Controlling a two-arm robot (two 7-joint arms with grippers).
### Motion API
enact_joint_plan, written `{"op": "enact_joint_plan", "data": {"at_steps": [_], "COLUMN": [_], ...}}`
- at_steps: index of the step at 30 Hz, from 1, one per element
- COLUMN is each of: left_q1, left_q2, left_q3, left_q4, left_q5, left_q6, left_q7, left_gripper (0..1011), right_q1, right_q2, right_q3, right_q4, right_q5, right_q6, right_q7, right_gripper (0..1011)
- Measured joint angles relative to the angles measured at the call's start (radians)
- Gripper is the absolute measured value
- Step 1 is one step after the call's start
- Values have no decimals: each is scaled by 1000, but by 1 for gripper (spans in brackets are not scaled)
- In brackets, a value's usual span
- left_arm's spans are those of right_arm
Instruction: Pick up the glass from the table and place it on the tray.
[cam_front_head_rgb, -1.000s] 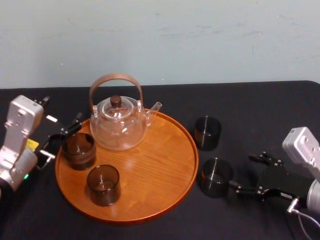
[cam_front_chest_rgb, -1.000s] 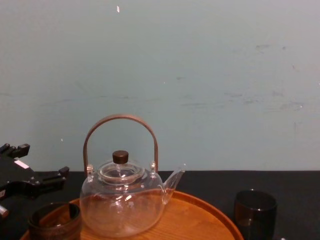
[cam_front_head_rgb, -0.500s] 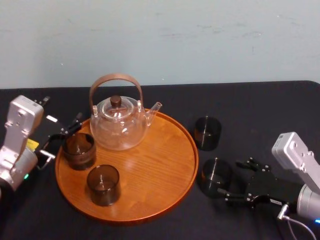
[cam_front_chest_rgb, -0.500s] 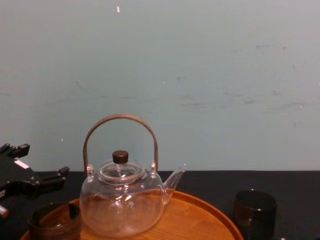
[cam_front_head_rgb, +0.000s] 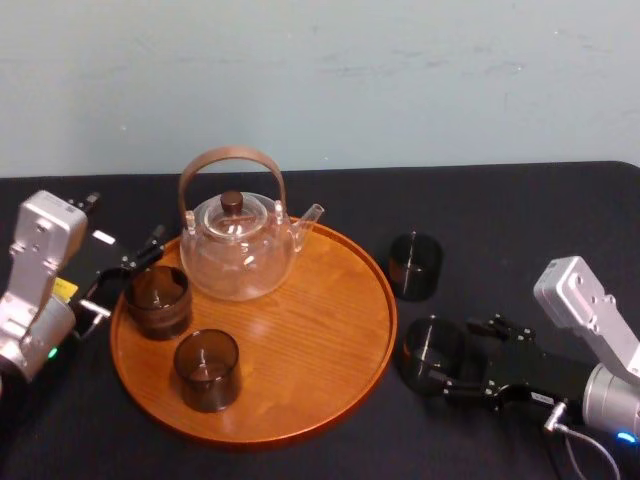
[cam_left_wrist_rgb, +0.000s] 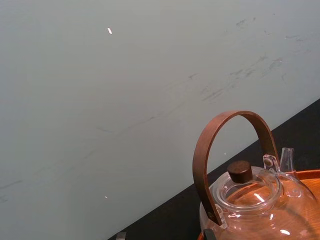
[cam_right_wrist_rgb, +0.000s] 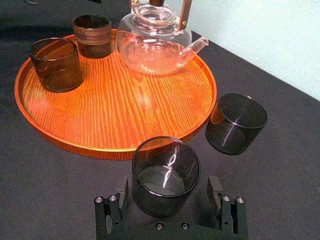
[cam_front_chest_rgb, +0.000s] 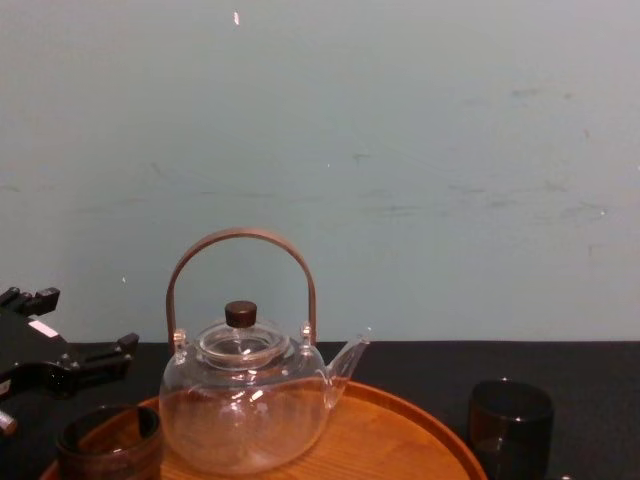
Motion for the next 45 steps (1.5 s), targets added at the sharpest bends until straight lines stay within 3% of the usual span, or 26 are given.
{"op": "enact_joint_plan", "data": {"at_steps": [45], "left_q1": [0], "left_q2": [0], "left_q3": [0], "left_q4": [0], "left_q5": [0], "left_q6": [0], "left_q7": [0], "left_gripper": [1001], "right_q1": [122], "right_q2": [-58], "right_q3": [-74], "right_q4": [97], "right_q5": [-9], "right_q6": [52], "right_q7": [27], "right_gripper": [1002]}}
